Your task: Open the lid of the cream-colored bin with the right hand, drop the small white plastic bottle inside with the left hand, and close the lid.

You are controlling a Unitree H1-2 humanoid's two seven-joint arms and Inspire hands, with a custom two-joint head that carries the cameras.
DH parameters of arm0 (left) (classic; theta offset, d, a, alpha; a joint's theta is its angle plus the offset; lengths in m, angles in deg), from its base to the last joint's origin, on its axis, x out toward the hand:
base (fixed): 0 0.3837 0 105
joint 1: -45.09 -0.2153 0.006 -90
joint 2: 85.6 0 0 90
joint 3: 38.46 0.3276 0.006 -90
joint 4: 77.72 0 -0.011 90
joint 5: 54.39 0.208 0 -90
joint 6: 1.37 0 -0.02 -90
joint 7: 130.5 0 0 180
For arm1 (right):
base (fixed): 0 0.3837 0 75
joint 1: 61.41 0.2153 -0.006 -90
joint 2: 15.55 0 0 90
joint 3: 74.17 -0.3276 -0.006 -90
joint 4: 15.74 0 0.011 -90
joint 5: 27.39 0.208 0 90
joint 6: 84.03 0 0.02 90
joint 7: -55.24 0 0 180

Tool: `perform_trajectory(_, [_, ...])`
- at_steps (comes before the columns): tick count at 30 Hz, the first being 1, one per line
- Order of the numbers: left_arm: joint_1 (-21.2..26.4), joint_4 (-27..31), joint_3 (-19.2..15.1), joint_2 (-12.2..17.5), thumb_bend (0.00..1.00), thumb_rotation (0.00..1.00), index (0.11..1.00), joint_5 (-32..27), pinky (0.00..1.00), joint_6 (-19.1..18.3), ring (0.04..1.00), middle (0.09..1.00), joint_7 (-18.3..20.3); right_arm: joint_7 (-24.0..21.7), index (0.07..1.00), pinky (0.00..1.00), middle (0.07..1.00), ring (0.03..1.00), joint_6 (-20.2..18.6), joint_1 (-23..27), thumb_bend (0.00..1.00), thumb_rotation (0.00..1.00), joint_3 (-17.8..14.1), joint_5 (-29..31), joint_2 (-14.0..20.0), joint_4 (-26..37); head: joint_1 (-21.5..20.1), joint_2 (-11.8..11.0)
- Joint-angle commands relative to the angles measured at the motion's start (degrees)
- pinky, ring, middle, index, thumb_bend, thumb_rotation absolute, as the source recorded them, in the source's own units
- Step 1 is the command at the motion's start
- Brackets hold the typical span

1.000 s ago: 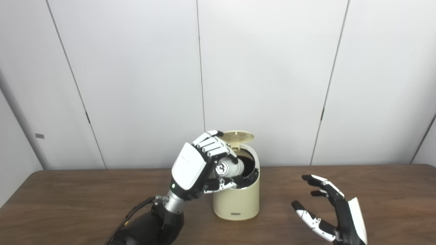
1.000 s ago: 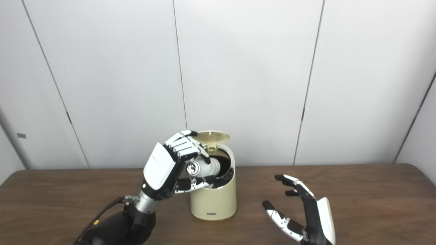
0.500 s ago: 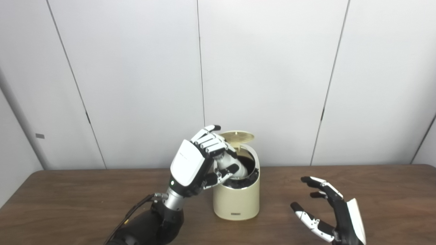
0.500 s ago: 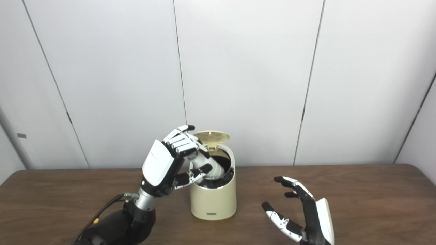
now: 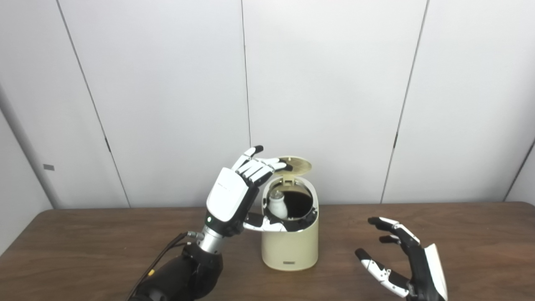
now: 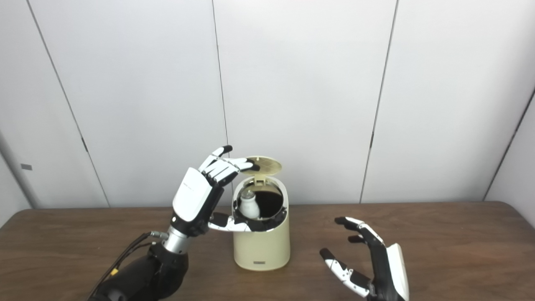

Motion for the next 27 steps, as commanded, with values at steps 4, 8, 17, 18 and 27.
perform_trajectory(4, [0.91,3.64,-1.48,0.91,0.87,0.63,0.706,-0.67,0.82,-0.34,0.767,0.717,-2.56,0.37,0.680,0.64,0.755,0.755,0.82,1.92,0.32,0.25,-0.01,0.17,0.06,2.10,0.24,0.05])
perform_trajectory(8, [-3.03,10.81,-2.97,1.93,0.32,0.71,0.678,-5.33,0.70,-0.34,0.730,0.695,-1.96,0.44,0.683,0.64,0.755,0.754,1.37,2.09,0.31,0.23,-0.15,0.30,0.43,1.59,0.28,0.03])
perform_trajectory(17, [-14.82,32.38,-7.49,5.19,0.23,0.62,0.612,-21.15,0.56,-0.34,0.632,0.626,4.84,1.37,0.663,0.63,0.748,0.741,3.75,3.04,0.21,0.20,-0.42,0.74,1.47,0.71,0.81,0.01])
perform_trajectory(18, [-16.53,34.78,-8.44,5.22,0.23,0.58,0.606,-25.62,0.56,-0.34,0.624,0.620,6.96,2.19,0.662,0.62,0.742,0.731,5.17,3.47,0.22,0.18,-0.66,0.69,1.78,-0.19,0.89,-0.13])
perform_trajectory(27, [-27.62,38.83,-26.35,-2.03,0.25,0.56,0.614,-44.39,0.55,-0.34,0.611,0.626,29.64,-4.83,0.839,0.73,0.851,0.839,5.20,6.96,0.52,0.77,0.77,-0.87,9.84,3.55,1.21,-0.57])
